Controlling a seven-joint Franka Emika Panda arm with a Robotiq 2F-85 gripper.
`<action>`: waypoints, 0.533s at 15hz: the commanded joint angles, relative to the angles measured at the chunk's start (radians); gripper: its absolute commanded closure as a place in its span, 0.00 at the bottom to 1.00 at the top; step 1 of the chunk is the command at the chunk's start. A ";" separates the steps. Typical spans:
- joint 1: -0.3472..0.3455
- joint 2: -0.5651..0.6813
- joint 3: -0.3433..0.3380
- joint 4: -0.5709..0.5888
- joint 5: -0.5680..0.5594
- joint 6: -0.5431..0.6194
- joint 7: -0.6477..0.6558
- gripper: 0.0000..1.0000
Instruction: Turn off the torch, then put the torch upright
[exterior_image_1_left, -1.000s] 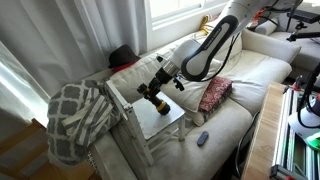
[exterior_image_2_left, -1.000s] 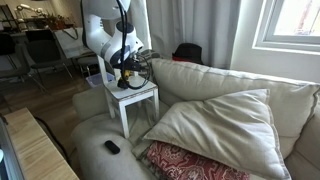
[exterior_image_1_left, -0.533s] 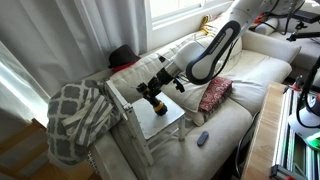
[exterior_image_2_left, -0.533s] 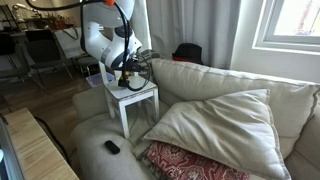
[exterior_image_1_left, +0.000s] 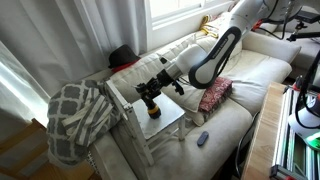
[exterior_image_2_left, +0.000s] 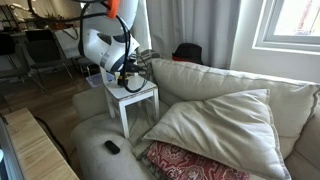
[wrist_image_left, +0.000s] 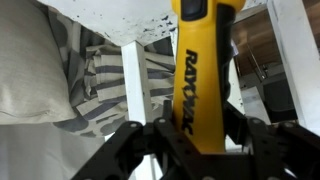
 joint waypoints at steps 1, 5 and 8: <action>-0.037 0.050 0.029 0.000 -0.046 0.016 -0.029 0.75; -0.015 0.026 -0.001 0.003 -0.036 0.018 -0.049 0.75; -0.008 0.002 -0.014 0.003 -0.095 0.028 -0.001 0.75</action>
